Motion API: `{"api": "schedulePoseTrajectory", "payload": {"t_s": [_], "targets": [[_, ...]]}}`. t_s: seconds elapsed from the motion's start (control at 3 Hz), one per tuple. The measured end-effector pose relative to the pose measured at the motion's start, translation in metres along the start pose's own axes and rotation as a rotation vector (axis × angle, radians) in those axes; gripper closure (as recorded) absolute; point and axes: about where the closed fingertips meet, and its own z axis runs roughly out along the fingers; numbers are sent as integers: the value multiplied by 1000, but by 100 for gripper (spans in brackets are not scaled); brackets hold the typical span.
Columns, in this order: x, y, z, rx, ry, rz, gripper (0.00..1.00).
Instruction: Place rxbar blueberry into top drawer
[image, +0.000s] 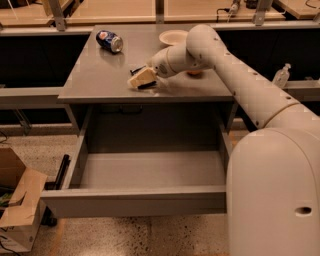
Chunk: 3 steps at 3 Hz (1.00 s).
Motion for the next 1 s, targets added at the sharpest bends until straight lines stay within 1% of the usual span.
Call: {"api": "schedulePoseTrajectory", "payload": {"t_s": [0.33,0.67,1.0], "targets": [[-9,11,16,-32,-17,-9,49],[-10,29,17,-68,-10,-27,80],[-6,47,1,-86,20,-51,100]]}}
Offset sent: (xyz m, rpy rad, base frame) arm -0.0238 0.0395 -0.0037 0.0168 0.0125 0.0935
